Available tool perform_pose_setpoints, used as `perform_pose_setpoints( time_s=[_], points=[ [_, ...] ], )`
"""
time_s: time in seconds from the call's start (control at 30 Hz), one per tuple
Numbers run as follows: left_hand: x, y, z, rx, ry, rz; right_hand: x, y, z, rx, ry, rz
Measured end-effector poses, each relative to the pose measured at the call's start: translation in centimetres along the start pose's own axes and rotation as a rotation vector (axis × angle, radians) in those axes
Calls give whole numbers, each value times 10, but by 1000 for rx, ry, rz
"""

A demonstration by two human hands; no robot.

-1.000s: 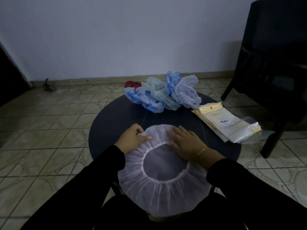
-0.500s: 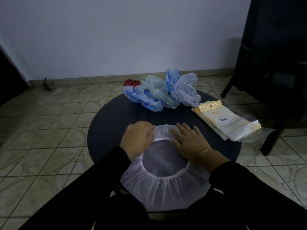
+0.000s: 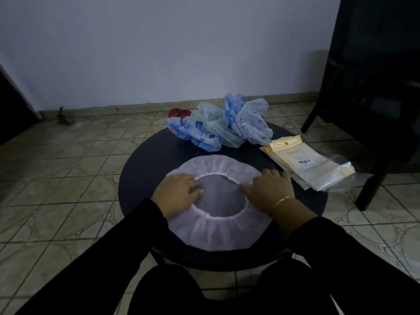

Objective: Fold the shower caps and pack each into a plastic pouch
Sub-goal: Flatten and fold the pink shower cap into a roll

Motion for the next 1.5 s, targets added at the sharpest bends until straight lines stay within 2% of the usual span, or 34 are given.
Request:
perform_pose_setpoints(
  time_s=[0.07, 0.1, 0.23, 0.37, 0.43, 0.5, 0.57, 0.6, 0.8, 1.0, 1.1, 1.27, 1.4, 1.5],
  points=[
    [-5, 1, 13, -28, -110, 3, 2, -2, 0, 29, 124, -59],
    [-8, 1, 20, -51, -143, -16, 2, -3, 5, 77, 120, -107],
    [-13, -3, 38, -101, -165, -134, 1, -4, 35, 201, -162, -207],
    [-11, -4, 37, -135, -201, -148, 1, -1, 40, 262, -216, -194],
    [-12, -7, 31, -279, -118, -107, 0, 2, 36, 325, -174, -220],
    [-23, -16, 20, -436, 105, -68, -3, 13, 29, 392, -53, -251],
    [-39, -29, 12, -434, 293, -18, -10, 28, 20, 415, 82, -317],
    [-47, -36, 12, -397, 338, 9, -13, 35, 17, 407, 121, -353],
    [-80, -59, 15, -150, 286, 143, -28, 56, 17, 244, 68, -438],
    [-85, -61, 12, -144, 186, 210, -35, 51, 14, 225, 18, -445],
    [-86, -61, 15, -131, 192, 173, -38, 52, 15, 253, -60, -411],
    [-88, -57, 14, -203, 325, 40, -43, 55, 13, 291, -152, -372],
    [-85, -59, 13, -350, 328, -152, -41, 53, 13, 321, -177, -326],
    [-83, -58, 15, -411, 311, -245, -33, 52, 10, 514, -115, -250]
  ],
)
Point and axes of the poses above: each hand's wrist, its own x-axis towards the middle knuckle, its own z-axis out of the palm, y = z × x, the point moved 3 cm from there along x, towards the middle knuckle, and after that the axes turned 6 degrees about x, right-handed, at the moved point
